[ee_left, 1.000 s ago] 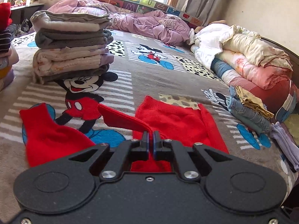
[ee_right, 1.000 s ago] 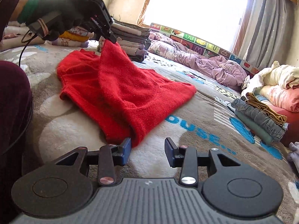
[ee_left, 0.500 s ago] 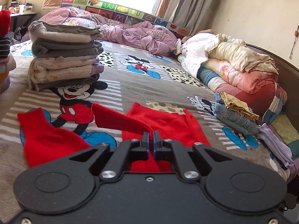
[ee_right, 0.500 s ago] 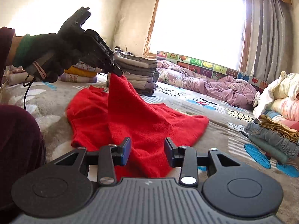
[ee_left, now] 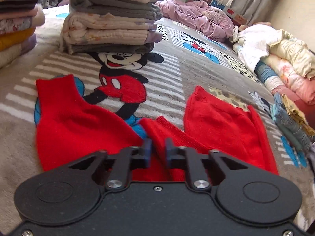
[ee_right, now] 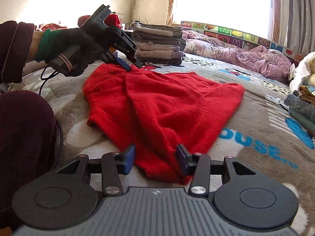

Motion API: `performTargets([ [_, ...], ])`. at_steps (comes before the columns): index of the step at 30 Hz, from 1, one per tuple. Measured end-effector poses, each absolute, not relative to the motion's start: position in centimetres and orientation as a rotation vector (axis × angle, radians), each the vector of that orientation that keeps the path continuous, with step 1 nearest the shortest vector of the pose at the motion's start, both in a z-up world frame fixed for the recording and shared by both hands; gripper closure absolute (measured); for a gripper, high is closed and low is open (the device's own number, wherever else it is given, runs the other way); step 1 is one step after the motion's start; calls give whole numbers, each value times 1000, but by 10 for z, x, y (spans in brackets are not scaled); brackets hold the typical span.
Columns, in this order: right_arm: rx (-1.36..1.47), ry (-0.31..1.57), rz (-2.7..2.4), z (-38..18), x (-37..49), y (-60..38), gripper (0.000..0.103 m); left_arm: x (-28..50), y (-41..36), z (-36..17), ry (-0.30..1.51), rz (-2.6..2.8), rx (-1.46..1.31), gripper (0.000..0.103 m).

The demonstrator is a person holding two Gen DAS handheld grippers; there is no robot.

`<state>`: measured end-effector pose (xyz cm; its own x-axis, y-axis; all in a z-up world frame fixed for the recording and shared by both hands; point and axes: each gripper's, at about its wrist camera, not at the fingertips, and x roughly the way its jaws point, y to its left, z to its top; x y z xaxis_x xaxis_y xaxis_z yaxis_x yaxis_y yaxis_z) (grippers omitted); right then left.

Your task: Fold clothes

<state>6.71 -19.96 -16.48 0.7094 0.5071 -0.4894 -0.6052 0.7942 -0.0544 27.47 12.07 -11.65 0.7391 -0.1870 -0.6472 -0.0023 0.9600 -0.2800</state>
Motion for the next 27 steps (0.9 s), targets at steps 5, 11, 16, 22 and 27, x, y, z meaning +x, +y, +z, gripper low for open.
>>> performTargets([
  [5, -230, 490, 633, -163, 71, -200, 55, 262, 112, -102, 623, -97, -174, 100],
  [11, -258, 522, 659, -158, 75, -200, 53, 270, 92, -94, 674, 3, -36, 80],
  [16, -242, 443, 642, -150, 71, -202, 56, 297, 32, -69, 631, -192, -40, 80],
  [22, -163, 400, 634, -157, 88, -198, 53, 353, -77, -85, 692, -391, 35, 80],
  [27, -115, 475, 675, -166, 96, -197, 46, 404, -106, -117, 787, -385, -49, 80],
])
